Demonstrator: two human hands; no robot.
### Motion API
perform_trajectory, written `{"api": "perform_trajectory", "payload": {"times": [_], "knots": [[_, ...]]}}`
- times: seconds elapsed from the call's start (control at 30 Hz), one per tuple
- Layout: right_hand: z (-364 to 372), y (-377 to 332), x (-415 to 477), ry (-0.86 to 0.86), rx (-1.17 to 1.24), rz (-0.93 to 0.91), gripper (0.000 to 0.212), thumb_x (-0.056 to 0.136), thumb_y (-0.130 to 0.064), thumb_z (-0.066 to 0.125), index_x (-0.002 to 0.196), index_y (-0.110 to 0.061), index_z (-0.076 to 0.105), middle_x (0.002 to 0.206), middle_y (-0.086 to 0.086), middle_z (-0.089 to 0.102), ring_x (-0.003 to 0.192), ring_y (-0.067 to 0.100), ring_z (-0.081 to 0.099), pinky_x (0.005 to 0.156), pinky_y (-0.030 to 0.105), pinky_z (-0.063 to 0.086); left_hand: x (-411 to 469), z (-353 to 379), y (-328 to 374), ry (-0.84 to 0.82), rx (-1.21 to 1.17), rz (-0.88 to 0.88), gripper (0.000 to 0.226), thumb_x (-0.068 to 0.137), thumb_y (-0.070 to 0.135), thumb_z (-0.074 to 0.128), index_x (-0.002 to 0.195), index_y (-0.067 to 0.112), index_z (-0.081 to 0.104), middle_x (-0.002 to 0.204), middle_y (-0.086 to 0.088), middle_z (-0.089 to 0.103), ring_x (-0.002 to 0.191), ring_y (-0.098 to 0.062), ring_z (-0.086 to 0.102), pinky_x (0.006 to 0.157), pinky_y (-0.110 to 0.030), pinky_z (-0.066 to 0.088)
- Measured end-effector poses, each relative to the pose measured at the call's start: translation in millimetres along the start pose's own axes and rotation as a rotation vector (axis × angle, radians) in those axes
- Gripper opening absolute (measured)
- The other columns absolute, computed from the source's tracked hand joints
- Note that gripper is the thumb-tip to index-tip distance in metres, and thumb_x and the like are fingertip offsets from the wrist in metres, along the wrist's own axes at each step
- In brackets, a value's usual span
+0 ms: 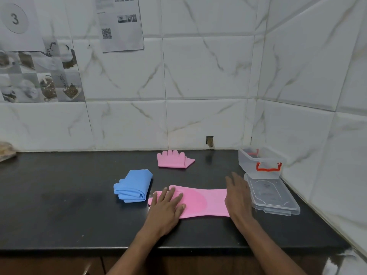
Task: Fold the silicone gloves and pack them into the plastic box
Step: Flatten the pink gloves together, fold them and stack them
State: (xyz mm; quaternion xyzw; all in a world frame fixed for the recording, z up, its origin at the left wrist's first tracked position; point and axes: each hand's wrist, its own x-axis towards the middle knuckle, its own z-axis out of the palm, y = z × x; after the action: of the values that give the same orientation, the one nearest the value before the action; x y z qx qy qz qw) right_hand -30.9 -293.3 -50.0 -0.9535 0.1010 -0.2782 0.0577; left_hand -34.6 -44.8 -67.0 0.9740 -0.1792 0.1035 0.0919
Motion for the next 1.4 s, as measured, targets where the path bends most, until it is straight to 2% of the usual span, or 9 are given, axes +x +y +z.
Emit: {"api": "perform_trajectory", "payload": {"times": [0.13, 0.3, 0.53, 0.63, 0.8, 1.03, 1.17, 1.3, 1.4], "knots": [[2.8, -7.8, -4.0, -0.243, 0.047, -0.119, 0.035, 0.1, -0.029, 0.04, 0.123, -0.012, 0.06, 0.134, 0.008, 0.059, 0.124, 0.023, 0.052, 0.112, 0.036, 0.031, 2.8, 4.2, 0.3, -0.052, 0.052, -0.072, 0.058, 0.099, 0.054, 0.014, 0.155, 0.035, 0.016, 0.165, 0.001, 0.012, 0.152, -0.019, 0.004, 0.122, -0.043, -0.004], [10.5, 3.6, -6.6, -0.592, 0.043, -0.159, 0.076, 0.097, -0.061, 0.013, 0.155, -0.013, 0.002, 0.163, 0.011, -0.006, 0.151, 0.024, -0.007, 0.121, 0.044, -0.003, 4.3, 4.2, 0.9, -0.081, 0.049, -0.09, 0.061, 0.099, 0.056, 0.012, 0.155, 0.034, 0.009, 0.165, 0.001, 0.006, 0.152, -0.019, -0.001, 0.122, -0.045, -0.006], [5.4, 5.9, -12.4, -0.613, 0.047, -0.189, 0.097, 0.077, -0.081, -0.002, 0.155, -0.023, -0.006, 0.162, 0.008, -0.015, 0.149, 0.022, -0.015, 0.12, 0.044, -0.008, 12.1, -7.7, -2.7, -0.24, -0.029, -0.06, 0.062, 0.099, 0.055, 0.024, 0.155, 0.029, 0.017, 0.164, -0.003, 0.012, 0.152, -0.024, 0.01, 0.123, -0.046, 0.006], [-0.8, 3.0, -18.6, -0.415, 0.195, -0.138, 0.096, 0.079, -0.078, 0.0, 0.156, -0.021, 0.008, 0.164, 0.005, -0.002, 0.151, 0.018, -0.003, 0.122, 0.037, 0.0, 34.7, -32.4, -7.6, -0.076, -0.153, -0.152, 0.036, 0.096, 0.039, 0.048, 0.123, 0.021, 0.063, 0.125, -0.003, 0.061, 0.109, -0.024, 0.063, 0.096, -0.038, 0.05], [-5.0, 1.8, -25.5, -0.339, 0.291, -0.054, 0.072, 0.094, -0.065, 0.023, 0.153, -0.023, 0.023, 0.164, -0.004, 0.005, 0.151, 0.018, 0.011, 0.118, 0.037, 0.02, 88.3, -52.6, -30.2, 0.15, -0.523, -0.36, 0.018, 0.083, 0.009, 0.055, 0.072, 0.003, 0.067, 0.066, -0.007, 0.06, 0.063, -0.02, 0.052, 0.06, -0.027, 0.04], [-4.6, -4.7, -17.8, -0.38, 0.241, -0.059, 0.072, 0.091, -0.068, 0.017, 0.148, -0.028, 0.033, 0.164, -0.007, 0.0, 0.148, 0.015, 0.023, 0.115, 0.039, 0.03, 173.2, -49.6, -53.8, 0.139, -0.976, -0.666, 0.018, 0.09, 0.002, 0.052, 0.103, 0.008, 0.063, 0.114, -0.017, 0.06, 0.098, -0.03, 0.059, 0.092, -0.04, 0.055], [-2.1, -5.5, -12.1, -0.415, 0.186, -0.06, 0.068, 0.091, -0.069, 0.019, 0.144, -0.031, 0.036, 0.164, -0.007, -0.005, 0.146, 0.014, 0.026, 0.115, 0.038, 0.03, 199.8, -38.3, -46.9, 0.11, -1.207, -0.75, 0.048, 0.093, 0.006, 0.057, 0.139, 0.005, 0.044, 0.141, -0.016, 0.043, 0.117, -0.032, 0.05, 0.084, -0.041, 0.051], [2.5, -5.6, -7.2, -0.446, 0.127, -0.066, 0.069, 0.09, -0.071, 0.02, 0.145, -0.031, 0.034, 0.164, -0.006, -0.011, 0.147, 0.013, 0.023, 0.117, 0.036, 0.026, 210.7, -33.1, -46.1, 0.086, -1.186, -0.84, 0.054, 0.088, 0.005, 0.064, 0.136, -0.002, 0.041, 0.14, -0.026, 0.035, 0.066, -0.024, 0.047, 0.059, -0.037, 0.047], [4.8, -5.9, -4.5, -0.466, 0.075, -0.087, 0.07, 0.09, -0.071, 0.02, 0.144, -0.03, 0.036, 0.163, -0.004, -0.015, 0.148, 0.013, 0.021, 0.117, 0.034, 0.025, 213.4, -36.3, -48.9, 0.096, -1.03, -0.865, 0.061, 0.086, 0.014, 0.071, 0.136, 0.003, 0.04, 0.137, -0.024, 0.025, 0.078, -0.028, 0.056, 0.074, -0.04, 0.058]]}}
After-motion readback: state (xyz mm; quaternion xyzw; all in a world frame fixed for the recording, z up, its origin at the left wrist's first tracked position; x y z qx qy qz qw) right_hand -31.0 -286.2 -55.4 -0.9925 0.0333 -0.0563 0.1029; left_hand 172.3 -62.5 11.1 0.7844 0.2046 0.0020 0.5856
